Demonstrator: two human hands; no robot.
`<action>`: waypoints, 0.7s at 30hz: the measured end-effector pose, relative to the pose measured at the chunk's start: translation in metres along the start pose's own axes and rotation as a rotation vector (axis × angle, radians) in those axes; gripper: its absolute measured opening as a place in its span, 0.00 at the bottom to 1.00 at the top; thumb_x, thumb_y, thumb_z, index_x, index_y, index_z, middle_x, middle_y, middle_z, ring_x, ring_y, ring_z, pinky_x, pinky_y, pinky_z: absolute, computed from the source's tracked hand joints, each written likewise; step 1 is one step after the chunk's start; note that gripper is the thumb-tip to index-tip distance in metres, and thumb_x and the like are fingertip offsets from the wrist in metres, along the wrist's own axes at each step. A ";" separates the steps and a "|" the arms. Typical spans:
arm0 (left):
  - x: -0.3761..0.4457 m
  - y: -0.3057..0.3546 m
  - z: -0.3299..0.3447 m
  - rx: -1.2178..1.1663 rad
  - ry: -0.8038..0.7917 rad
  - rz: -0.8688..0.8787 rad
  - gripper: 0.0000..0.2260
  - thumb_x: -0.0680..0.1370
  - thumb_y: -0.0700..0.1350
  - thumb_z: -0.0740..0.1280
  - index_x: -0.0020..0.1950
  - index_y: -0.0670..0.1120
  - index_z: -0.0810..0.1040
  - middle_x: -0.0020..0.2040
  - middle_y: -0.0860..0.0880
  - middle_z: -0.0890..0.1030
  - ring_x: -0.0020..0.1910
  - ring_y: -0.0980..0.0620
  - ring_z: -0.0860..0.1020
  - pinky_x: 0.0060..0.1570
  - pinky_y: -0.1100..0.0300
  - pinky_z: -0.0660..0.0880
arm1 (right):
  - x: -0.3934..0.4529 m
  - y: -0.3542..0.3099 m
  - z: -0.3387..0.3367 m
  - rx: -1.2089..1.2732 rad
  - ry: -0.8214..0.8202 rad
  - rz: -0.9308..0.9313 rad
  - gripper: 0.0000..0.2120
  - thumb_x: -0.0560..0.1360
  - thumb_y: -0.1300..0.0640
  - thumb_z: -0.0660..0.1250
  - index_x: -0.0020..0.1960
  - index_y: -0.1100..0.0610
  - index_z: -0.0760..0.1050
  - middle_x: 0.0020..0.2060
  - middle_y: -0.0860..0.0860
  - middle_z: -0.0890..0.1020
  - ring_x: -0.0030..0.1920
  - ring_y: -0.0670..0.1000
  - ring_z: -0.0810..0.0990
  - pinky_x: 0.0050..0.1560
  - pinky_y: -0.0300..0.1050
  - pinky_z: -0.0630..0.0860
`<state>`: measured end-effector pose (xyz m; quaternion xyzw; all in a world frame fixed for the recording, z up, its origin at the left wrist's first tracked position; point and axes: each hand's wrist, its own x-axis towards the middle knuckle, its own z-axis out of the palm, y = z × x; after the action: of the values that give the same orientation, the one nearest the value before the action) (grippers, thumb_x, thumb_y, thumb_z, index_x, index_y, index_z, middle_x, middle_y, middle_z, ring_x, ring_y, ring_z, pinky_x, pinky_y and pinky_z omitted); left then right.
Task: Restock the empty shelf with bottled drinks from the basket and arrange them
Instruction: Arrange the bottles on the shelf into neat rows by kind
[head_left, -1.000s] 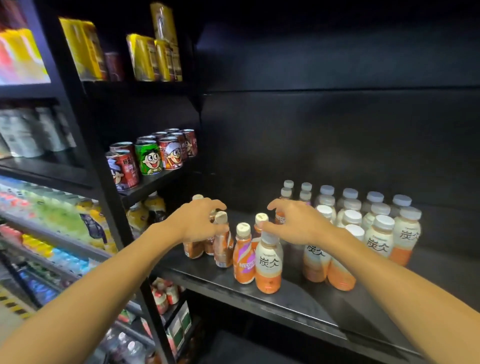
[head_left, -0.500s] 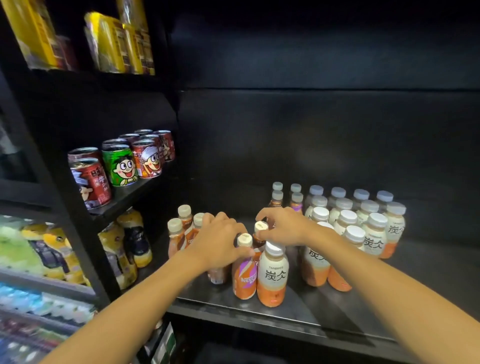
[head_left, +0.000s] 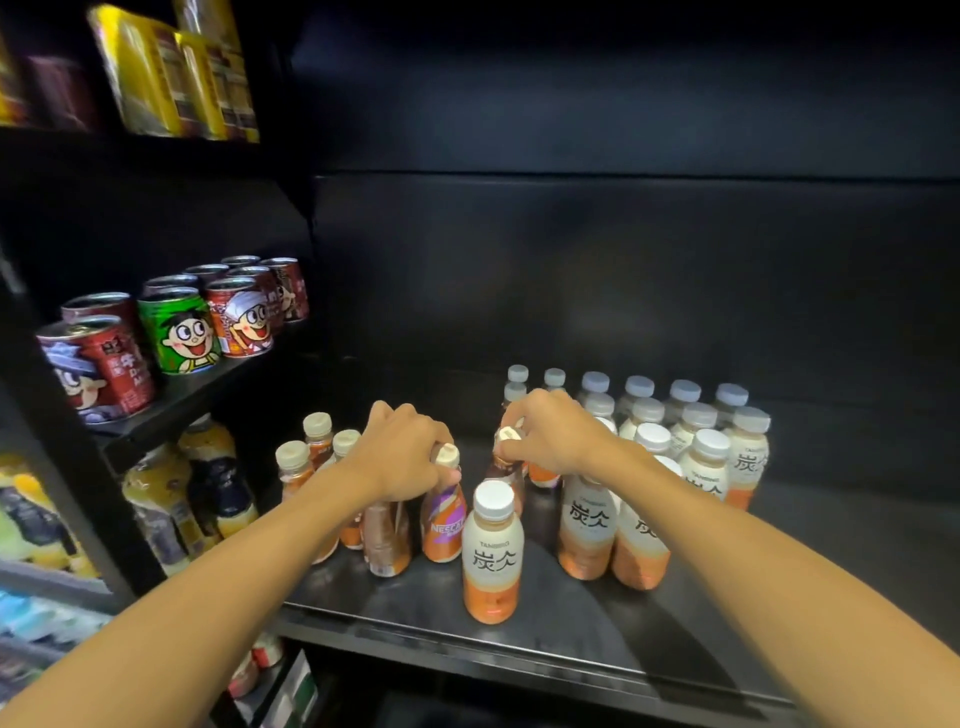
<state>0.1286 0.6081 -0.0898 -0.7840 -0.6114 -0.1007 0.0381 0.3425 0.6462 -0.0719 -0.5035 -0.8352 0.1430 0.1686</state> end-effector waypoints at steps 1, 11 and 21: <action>0.004 0.002 0.000 0.001 0.001 -0.013 0.10 0.75 0.59 0.70 0.53 0.57 0.81 0.44 0.57 0.80 0.49 0.55 0.75 0.59 0.51 0.64 | 0.000 0.004 -0.005 -0.011 0.002 0.001 0.10 0.74 0.53 0.73 0.35 0.51 0.78 0.31 0.49 0.79 0.34 0.48 0.78 0.30 0.42 0.71; 0.050 0.015 0.014 -0.098 -0.048 -0.022 0.11 0.77 0.59 0.70 0.53 0.55 0.81 0.48 0.57 0.82 0.51 0.54 0.77 0.62 0.52 0.64 | 0.007 0.042 -0.020 -0.068 -0.029 0.082 0.11 0.72 0.53 0.74 0.40 0.61 0.82 0.34 0.56 0.83 0.36 0.55 0.83 0.34 0.52 0.78; 0.091 0.014 0.020 -0.375 -0.170 0.093 0.10 0.77 0.50 0.73 0.57 0.50 0.81 0.52 0.54 0.82 0.50 0.55 0.80 0.53 0.58 0.78 | 0.028 0.052 -0.013 -0.171 0.005 0.173 0.09 0.74 0.49 0.74 0.44 0.55 0.82 0.36 0.51 0.83 0.37 0.52 0.83 0.41 0.55 0.82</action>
<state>0.1657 0.6946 -0.0903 -0.8105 -0.5461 -0.1443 -0.1554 0.3775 0.6953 -0.0776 -0.5865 -0.7974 0.0842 0.1143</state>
